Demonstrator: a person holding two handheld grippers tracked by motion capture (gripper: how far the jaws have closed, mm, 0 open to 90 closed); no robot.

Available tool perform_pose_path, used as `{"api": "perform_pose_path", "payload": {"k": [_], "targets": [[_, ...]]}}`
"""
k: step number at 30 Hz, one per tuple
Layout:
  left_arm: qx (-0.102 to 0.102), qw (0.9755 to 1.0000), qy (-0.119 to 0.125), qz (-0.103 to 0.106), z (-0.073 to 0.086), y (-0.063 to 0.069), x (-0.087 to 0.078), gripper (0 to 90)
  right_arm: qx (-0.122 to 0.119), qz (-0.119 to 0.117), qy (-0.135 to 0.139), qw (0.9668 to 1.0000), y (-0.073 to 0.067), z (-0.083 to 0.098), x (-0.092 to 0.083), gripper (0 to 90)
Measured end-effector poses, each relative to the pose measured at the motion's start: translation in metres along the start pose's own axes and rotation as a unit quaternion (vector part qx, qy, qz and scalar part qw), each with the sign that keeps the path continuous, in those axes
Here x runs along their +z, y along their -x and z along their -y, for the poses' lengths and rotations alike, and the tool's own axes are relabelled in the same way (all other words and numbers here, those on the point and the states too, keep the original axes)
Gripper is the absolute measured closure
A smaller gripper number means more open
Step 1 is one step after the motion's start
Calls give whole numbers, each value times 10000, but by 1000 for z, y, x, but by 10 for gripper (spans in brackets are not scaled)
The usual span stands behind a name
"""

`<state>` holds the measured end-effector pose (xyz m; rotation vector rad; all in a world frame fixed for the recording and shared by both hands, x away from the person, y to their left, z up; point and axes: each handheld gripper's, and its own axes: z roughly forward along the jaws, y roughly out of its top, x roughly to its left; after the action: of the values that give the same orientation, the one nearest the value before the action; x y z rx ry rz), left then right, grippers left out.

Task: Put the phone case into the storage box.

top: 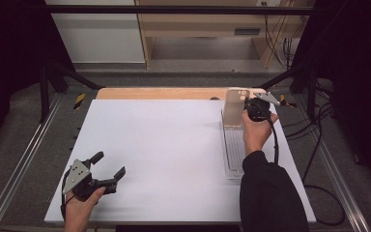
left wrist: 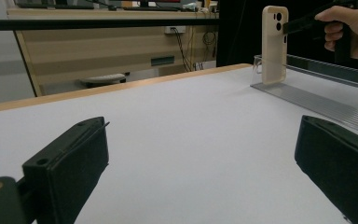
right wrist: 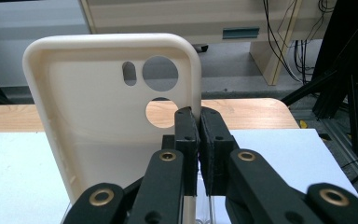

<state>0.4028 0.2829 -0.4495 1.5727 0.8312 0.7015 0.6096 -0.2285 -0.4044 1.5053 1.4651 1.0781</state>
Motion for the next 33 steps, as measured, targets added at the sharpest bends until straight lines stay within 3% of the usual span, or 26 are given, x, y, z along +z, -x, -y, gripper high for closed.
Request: {"api": "perform_pose_path", "payload": {"k": [22, 30, 33], "targets": [[15, 10000, 2, 6, 0, 1, 0, 24, -129, 59, -123, 9998, -2, 4, 2, 864], [16, 10000, 0, -1, 0, 1, 0, 24, -64, 50, -134, 9999, 0, 5, 2, 860], [15, 10000, -4, -3, 0, 0, 0, 24, 4, -2, -146, 9999, 1, 5, 3, 810]]}}
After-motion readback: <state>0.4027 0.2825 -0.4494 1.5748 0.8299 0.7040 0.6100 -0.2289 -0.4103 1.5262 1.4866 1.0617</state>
